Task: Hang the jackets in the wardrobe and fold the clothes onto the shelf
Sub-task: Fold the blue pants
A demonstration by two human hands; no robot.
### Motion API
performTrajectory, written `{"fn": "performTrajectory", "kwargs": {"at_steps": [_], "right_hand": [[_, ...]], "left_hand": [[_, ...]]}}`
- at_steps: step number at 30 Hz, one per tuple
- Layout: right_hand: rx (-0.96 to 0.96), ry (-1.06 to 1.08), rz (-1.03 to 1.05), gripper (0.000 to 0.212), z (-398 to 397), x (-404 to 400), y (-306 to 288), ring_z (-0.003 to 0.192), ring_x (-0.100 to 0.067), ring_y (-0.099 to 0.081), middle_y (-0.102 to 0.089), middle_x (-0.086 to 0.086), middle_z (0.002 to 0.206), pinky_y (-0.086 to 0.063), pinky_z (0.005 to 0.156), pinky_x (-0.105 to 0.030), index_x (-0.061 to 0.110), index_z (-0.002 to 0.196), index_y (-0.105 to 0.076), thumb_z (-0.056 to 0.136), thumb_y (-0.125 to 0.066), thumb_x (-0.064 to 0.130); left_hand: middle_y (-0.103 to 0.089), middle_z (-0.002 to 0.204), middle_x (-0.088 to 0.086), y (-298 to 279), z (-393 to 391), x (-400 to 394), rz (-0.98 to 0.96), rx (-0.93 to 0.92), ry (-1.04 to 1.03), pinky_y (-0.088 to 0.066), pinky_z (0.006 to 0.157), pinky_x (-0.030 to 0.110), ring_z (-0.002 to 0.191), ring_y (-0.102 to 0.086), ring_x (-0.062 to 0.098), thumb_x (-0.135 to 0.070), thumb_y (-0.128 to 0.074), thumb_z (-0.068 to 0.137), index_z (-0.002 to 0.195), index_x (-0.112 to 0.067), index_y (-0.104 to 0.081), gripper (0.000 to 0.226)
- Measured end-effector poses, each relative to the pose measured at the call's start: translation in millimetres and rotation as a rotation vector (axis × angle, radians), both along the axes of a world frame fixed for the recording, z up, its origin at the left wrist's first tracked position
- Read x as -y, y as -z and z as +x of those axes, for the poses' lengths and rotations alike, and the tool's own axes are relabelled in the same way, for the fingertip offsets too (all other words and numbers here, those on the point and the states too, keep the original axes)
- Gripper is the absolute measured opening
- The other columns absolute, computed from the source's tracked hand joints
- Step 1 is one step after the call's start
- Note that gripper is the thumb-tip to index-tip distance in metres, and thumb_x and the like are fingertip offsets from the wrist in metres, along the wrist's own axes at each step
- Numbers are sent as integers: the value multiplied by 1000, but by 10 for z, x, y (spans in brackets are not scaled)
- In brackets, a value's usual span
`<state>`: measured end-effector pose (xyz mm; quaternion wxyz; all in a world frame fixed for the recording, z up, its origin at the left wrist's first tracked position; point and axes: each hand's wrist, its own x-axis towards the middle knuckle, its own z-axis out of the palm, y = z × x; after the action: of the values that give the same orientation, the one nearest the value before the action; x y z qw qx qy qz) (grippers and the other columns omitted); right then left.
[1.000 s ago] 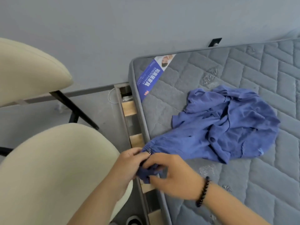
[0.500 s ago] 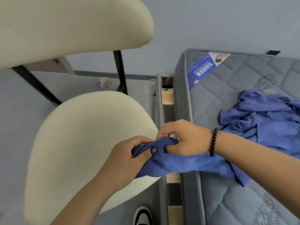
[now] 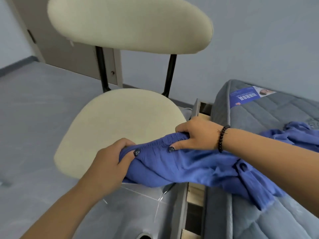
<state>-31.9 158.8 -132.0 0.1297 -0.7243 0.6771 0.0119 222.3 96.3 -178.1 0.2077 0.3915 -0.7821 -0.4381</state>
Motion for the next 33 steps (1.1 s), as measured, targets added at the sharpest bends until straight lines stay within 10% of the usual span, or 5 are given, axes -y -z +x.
{"fn": "performTrajectory", "kwargs": {"at_steps": [9,13,21,28,33], "right_hand": [[-189,12,42,63,1,-1276,-1026,55,-16,-45,-50,1,59,-39,58,-30,10,77,-56,86,-36,69],[-173,146,-111,63,-240,-1915,-1617,61,-19,-49,-55,-2,65,-42,63,-34,10,79,-58,83,-38,70],[24,429,-348,32,-635,-3250,-2435,77,-27,-56,-65,-9,82,-42,63,-29,5,88,-65,94,-55,34],[255,477,-61,30,-340,-4230,-3032,88,-10,-69,-75,8,90,-54,82,-28,23,91,-73,75,-73,49],[351,351,374,24,-13,-4856,-2679,79,-3,-64,-71,7,84,-49,72,-16,19,88,-71,81,-71,42]], "left_hand": [[-67,90,-18,-754,137,-1205,-259,-30,-86,-41,67,4,84,-58,-8,-6,-44,95,96,-35,-59,33],[-65,98,-7,-1363,-126,-1445,-440,-5,-35,-41,74,27,92,-59,17,-13,-40,98,103,-29,-54,21],[-60,104,-2,-2273,-408,-2112,-581,19,109,-36,79,29,93,-53,19,-11,-37,99,106,-26,-50,21],[-70,104,-6,-2674,-494,-2760,-207,-230,230,-49,77,20,99,-64,12,-23,-59,94,104,-22,-66,13],[-73,104,5,-2646,-338,-2987,82,257,747,-53,90,31,101,-68,18,-19,-70,87,104,-18,-73,18]]}}
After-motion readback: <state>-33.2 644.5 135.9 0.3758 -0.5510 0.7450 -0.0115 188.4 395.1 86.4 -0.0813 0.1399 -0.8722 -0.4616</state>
